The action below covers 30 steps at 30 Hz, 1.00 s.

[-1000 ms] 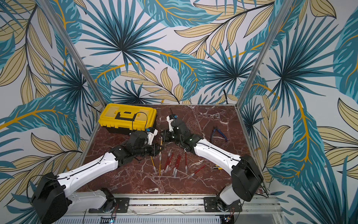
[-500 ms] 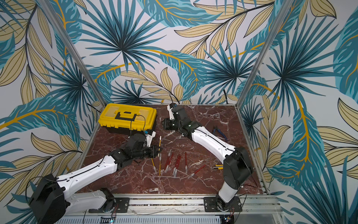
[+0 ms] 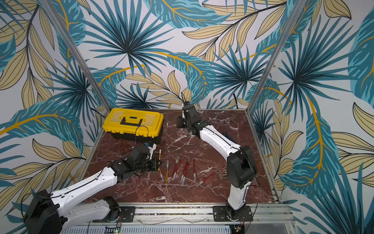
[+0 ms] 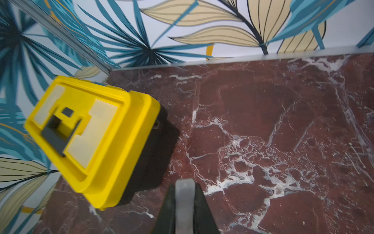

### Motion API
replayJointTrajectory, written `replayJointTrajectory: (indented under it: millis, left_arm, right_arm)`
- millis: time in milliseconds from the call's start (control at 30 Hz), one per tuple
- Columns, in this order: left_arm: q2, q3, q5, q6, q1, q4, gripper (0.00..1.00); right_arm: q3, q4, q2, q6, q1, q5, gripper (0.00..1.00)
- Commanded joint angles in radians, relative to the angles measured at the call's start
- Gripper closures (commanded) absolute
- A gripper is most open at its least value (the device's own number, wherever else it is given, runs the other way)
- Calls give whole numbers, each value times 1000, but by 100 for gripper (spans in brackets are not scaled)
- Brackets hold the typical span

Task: Remove protective caps from carving knives
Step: Remove the protective sleeve from the carving knife, then place the protective sleeve at the center of the board.

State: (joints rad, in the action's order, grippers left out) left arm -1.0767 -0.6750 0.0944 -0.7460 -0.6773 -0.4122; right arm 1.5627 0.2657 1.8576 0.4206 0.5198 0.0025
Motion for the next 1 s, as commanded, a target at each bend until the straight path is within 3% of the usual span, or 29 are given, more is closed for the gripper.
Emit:
replayJointTrajectory:
  millis: [0, 167, 300, 700, 967]
  left_arm:
    - [81, 63, -134, -92, 47, -182, 100]
    - [219, 179, -194, -155, 143, -231, 100]
    - [241, 196, -212, -146, 217, -296, 100]
    - [25, 195, -235, -80, 298, -212, 99]
    - [-84, 171, -213, -47, 322, -168, 88]
  right_arm:
    - [34, 116, 97, -41, 20, 33, 100]
    - [104, 186, 210, -85, 76, 82, 100]
    - [136, 205, 279, -83, 110, 87, 100]
    - [209, 227, 403, -50, 135, 82, 92]
    - [231, 228, 456, -45, 134, 96, 82]
